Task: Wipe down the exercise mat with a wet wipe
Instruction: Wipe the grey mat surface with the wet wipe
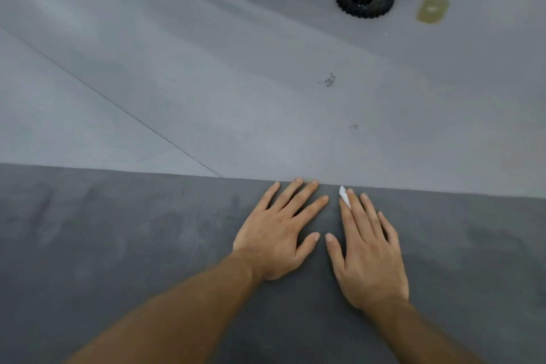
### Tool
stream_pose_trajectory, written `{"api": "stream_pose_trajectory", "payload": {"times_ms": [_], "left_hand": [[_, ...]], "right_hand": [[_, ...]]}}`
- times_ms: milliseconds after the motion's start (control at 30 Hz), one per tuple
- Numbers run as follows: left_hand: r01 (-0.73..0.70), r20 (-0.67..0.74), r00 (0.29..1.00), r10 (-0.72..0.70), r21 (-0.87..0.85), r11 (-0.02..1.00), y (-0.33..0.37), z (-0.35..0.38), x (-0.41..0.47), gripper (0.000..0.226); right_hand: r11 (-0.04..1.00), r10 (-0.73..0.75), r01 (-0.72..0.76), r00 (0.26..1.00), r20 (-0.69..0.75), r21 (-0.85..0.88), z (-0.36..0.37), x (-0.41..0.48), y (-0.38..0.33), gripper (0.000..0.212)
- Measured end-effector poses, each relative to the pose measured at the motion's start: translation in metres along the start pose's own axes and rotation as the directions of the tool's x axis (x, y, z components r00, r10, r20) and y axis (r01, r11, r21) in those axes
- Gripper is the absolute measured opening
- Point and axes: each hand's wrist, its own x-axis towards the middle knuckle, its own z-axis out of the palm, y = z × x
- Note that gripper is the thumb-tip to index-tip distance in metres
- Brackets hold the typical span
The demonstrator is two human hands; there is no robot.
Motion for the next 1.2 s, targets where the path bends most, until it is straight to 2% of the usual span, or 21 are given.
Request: {"api": "stream_pose_trajectory", "payload": {"times_ms": [500, 700, 967, 1033, 1067, 1133, 1200], "left_hand": [[-0.007, 0.089, 0.996, 0.005, 0.027, 1.000, -0.002, -0.005, 0.001, 0.063], [-0.016, 0.160, 0.987, 0.017, -0.007, 1.000, -0.004, -0.010, 0.002, 0.064], [0.063, 0.124, 0.991, -0.054, -0.070, 0.996, -0.002, -0.001, -0.040, 0.064], [0.079, 0.127, 0.989, -0.070, -0.072, 0.994, -0.012, 0.000, -0.073, 0.064], [0.086, 0.126, 0.989, -0.077, -0.069, 0.994, -0.018, -0.001, -0.089, 0.064], [0.101, 0.117, 0.989, -0.094, -0.059, 0.993, -0.031, -0.004, -0.120, 0.063], [0.116, 0.111, 0.988, -0.110, -0.052, 0.992, -0.044, -0.006, -0.149, 0.063]], "right_hand": [[0.999, 0.012, -0.012, 1.000, 0.002, 0.049, -0.001, -0.001, 0.000, 0.068], [1.000, 0.021, -0.021, 1.000, 0.021, 0.013, -0.003, -0.002, -0.002, 0.069], [0.998, 0.066, -0.065, 0.996, 0.057, -0.023, -0.009, -0.002, -0.007, 0.074], [0.995, 0.080, -0.074, 0.991, 0.104, -0.060, -0.012, 0.002, -0.007, 0.073], [0.992, 0.112, -0.100, 0.979, 0.171, -0.075, -0.015, 0.006, -0.008, 0.073], [0.981, 0.193, -0.175, 0.931, 0.310, -0.086, -0.022, 0.013, -0.019, 0.076], [0.968, 0.250, -0.239, 0.896, 0.368, -0.077, -0.022, 0.007, -0.044, 0.076]]}}
